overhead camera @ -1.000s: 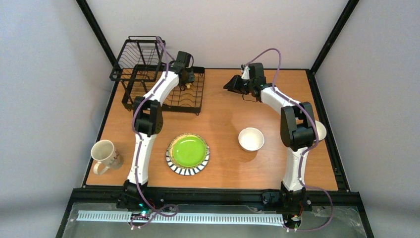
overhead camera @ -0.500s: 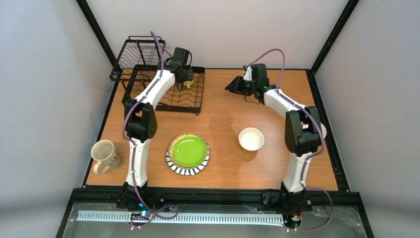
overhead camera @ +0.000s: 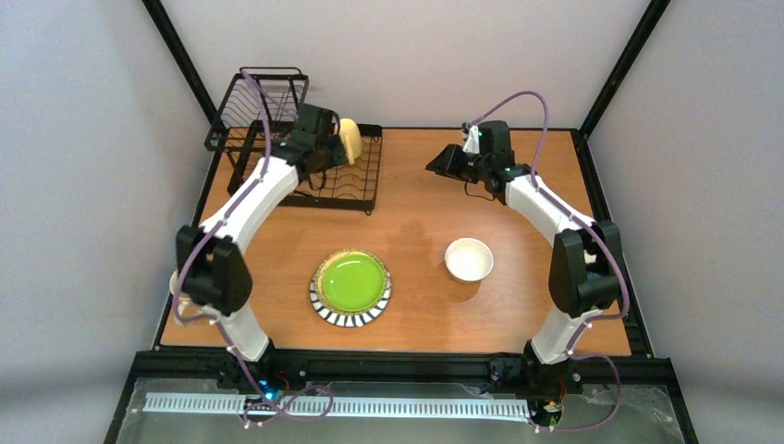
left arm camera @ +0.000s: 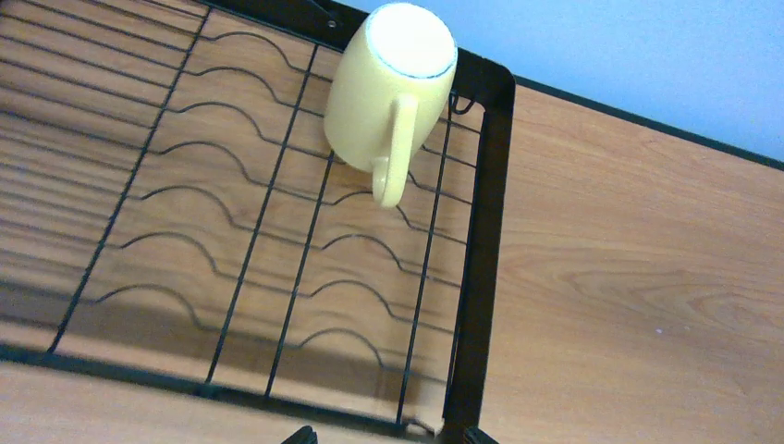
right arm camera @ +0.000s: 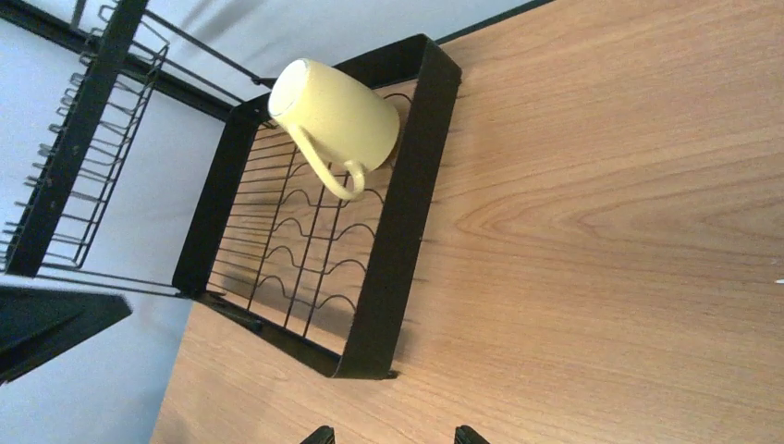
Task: Load the mixed dishes into the dish rack
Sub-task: Grab the cup from the center of the board.
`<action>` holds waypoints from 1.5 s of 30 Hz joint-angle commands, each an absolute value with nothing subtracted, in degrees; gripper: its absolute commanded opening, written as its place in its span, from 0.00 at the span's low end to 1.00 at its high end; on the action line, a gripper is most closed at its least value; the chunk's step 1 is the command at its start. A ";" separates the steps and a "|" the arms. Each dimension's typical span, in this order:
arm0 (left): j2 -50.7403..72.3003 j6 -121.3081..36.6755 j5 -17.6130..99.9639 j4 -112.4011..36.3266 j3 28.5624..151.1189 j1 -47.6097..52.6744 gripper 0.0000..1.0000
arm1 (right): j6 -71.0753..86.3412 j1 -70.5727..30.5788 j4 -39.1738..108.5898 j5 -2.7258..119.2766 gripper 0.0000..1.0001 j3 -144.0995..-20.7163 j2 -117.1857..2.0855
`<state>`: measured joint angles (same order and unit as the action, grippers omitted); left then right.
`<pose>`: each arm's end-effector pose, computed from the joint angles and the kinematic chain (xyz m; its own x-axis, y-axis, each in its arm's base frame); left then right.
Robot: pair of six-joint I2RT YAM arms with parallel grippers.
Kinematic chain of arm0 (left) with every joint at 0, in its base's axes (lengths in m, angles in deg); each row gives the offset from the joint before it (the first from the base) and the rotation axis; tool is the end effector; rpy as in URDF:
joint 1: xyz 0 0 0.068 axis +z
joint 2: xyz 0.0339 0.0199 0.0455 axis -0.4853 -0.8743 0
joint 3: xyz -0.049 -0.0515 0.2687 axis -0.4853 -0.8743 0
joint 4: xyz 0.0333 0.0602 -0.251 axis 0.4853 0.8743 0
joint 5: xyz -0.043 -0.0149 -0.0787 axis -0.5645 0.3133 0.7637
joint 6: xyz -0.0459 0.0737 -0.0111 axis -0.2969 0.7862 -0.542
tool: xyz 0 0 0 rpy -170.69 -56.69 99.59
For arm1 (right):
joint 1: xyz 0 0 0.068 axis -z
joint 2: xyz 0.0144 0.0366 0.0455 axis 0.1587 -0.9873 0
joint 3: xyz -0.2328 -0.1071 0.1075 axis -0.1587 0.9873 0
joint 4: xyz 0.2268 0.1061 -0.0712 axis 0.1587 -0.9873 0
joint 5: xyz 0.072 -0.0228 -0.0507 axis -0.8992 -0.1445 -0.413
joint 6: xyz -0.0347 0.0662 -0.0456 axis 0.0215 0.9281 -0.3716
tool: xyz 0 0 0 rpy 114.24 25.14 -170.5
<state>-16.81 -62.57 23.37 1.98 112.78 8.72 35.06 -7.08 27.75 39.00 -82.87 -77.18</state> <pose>0.4125 -0.1391 0.2940 -0.6947 -0.2975 -0.6549 -0.1558 0.9511 -0.2668 0.4108 0.1559 0.2548 -0.7698 0.2987 -0.5641 -0.2223 0.7030 0.6755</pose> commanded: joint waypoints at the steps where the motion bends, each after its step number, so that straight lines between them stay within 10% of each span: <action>1: -5.48 -65.54 20.87 0.16 103.82 7.69 0.90 | 32.74 -8.76 24.19 40.67 0.75 -81.70 -72.73; 16: 19.82 -73.94 7.53 16.32 86.80 7.50 0.89 | 28.42 -15.86 19.95 43.32 0.75 -79.88 -67.25; 45: 24.99 -74.78 3.32 30.84 83.44 21.05 0.90 | 28.15 -17.33 26.41 39.70 0.76 -77.34 -69.23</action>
<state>24.65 -76.95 1.76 31.42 84.26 19.84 29.00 -17.15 25.33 40.60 -77.54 -67.60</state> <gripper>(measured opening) 0.899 0.759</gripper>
